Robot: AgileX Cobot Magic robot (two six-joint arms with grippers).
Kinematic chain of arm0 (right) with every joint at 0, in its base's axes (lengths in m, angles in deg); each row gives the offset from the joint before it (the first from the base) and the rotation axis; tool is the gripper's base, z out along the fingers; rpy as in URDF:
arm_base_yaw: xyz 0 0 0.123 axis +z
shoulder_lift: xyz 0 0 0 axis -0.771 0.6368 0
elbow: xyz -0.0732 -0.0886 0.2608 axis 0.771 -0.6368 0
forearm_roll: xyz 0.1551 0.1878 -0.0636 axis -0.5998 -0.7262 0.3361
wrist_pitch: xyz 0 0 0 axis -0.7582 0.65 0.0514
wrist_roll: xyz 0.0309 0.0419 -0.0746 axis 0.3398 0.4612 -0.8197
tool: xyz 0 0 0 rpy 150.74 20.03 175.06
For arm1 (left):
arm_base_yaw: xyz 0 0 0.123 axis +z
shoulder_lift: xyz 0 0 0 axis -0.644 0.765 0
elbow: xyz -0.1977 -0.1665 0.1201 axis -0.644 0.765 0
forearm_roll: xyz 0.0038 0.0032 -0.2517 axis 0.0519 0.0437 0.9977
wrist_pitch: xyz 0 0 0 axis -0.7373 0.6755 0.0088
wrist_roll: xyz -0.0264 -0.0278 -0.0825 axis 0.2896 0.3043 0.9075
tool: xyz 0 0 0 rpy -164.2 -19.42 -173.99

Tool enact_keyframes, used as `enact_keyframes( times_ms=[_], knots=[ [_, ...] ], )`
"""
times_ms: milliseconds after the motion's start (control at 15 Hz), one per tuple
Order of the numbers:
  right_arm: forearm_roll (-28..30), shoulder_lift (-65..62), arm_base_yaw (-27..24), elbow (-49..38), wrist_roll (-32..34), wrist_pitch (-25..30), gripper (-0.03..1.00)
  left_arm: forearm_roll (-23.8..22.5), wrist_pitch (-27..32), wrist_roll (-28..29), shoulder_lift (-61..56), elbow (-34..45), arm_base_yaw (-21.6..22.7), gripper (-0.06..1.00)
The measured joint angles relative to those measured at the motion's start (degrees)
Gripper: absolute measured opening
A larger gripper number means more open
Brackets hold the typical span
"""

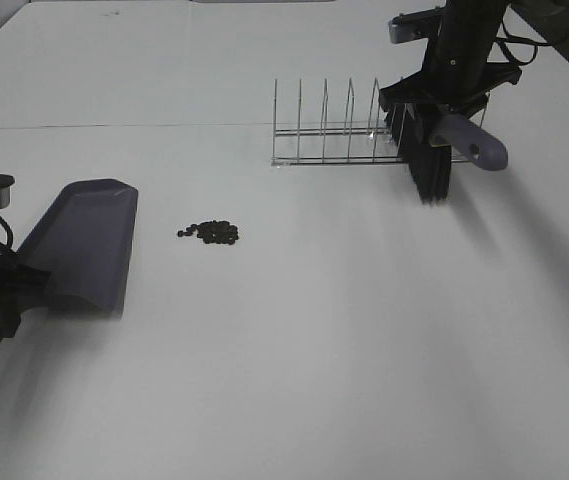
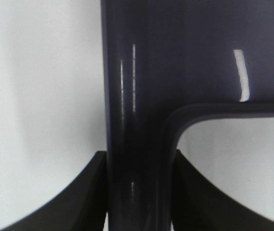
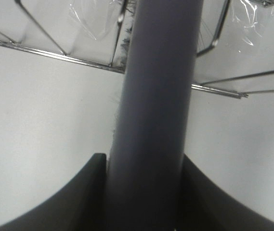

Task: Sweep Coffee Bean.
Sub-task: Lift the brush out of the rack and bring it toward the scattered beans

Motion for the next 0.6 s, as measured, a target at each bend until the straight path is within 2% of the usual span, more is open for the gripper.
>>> enact_keyframes(
  times_ms=[267,400,600],
  knots=[
    [1.3,-11.4,0.2,-2.3,1.1,0.5,0.37,-0.6,0.0,-0.1,0.0,0.0,0.0,0.32],
    [2.5,-17.0,0.2,-7.9,1.6,0.5,0.37,-1.3,0.0,-0.2,0.0,0.0,0.0,0.32],
    [5.4,-24.0,0.2,-18.2,4.5,-0.5,0.37,-5.4,0.5,0.1,-0.1,0.0,0.0,0.32]
  ],
)
